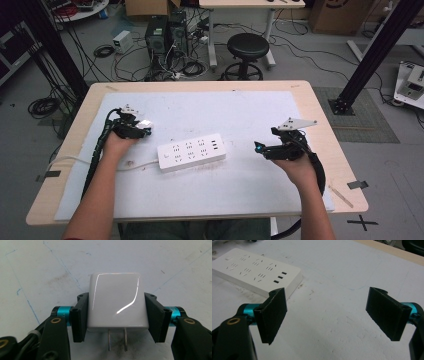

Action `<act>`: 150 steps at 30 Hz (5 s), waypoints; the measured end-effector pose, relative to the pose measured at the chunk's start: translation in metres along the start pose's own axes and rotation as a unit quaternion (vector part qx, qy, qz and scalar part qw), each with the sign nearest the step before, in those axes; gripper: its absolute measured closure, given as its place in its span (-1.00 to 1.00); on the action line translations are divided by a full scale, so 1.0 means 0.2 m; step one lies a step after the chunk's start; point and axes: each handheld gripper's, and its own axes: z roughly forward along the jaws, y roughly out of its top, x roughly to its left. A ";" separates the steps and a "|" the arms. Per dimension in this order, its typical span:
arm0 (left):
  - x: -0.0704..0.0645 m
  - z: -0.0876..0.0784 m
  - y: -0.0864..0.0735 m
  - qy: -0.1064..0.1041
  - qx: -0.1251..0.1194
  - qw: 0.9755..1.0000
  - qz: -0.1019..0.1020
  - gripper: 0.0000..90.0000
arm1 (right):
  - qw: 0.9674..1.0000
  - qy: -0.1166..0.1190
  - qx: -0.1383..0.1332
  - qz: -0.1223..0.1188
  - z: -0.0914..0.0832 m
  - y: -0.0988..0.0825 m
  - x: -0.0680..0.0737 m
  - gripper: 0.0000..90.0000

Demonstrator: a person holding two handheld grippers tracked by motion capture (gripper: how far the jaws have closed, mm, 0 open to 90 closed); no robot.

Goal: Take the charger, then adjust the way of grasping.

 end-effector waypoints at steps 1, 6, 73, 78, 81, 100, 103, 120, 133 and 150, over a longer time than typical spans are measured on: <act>0.00 0.00 0.00 -0.003 0.000 1.000 -0.001 -0.06 | 1.000 0.001 0.001 0.000 0.00 0.00 0.00 -0.61; -0.01 -0.05 0.02 -0.011 -0.017 1.000 0.005 -0.06 | 1.000 -0.001 -0.002 -0.005 -0.01 0.01 0.00 -0.61; -0.72 -0.53 0.08 -0.181 -0.139 0.946 0.229 -0.06 | 0.995 0.083 0.015 -0.044 -0.01 0.10 0.24 -0.61; -0.82 -0.51 0.03 -0.198 -0.150 0.935 0.252 -0.06 | 0.993 0.104 0.023 -0.045 0.02 0.10 0.33 -0.61; -0.84 -0.51 0.02 -0.199 -0.152 0.933 0.259 -0.06 | 0.993 0.110 0.023 -0.045 0.02 0.09 0.34 -0.61; -1.17 -0.54 -0.03 -0.171 -0.209 0.889 0.371 -0.06 | 0.980 0.200 -0.002 -0.012 0.07 0.07 0.61 -0.61; -1.21 -0.54 -0.03 -0.159 -0.217 0.884 0.383 -0.06 | 0.971 0.238 -0.005 0.001 0.10 0.08 0.65 -0.61; -1.24 -0.56 -0.03 -0.143 -0.235 0.874 0.400 -0.06 | 0.930 0.356 -0.021 0.085 0.22 0.07 0.64 -0.27; -1.24 -0.57 -0.03 -0.139 -0.240 0.874 0.399 -0.06 | 0.917 0.384 -0.026 0.107 0.26 0.06 0.65 0.14; -1.25 -0.55 -0.03 -0.115 -0.233 0.871 0.418 -0.08 | 0.909 0.394 -0.003 0.137 0.28 0.07 0.64 0.38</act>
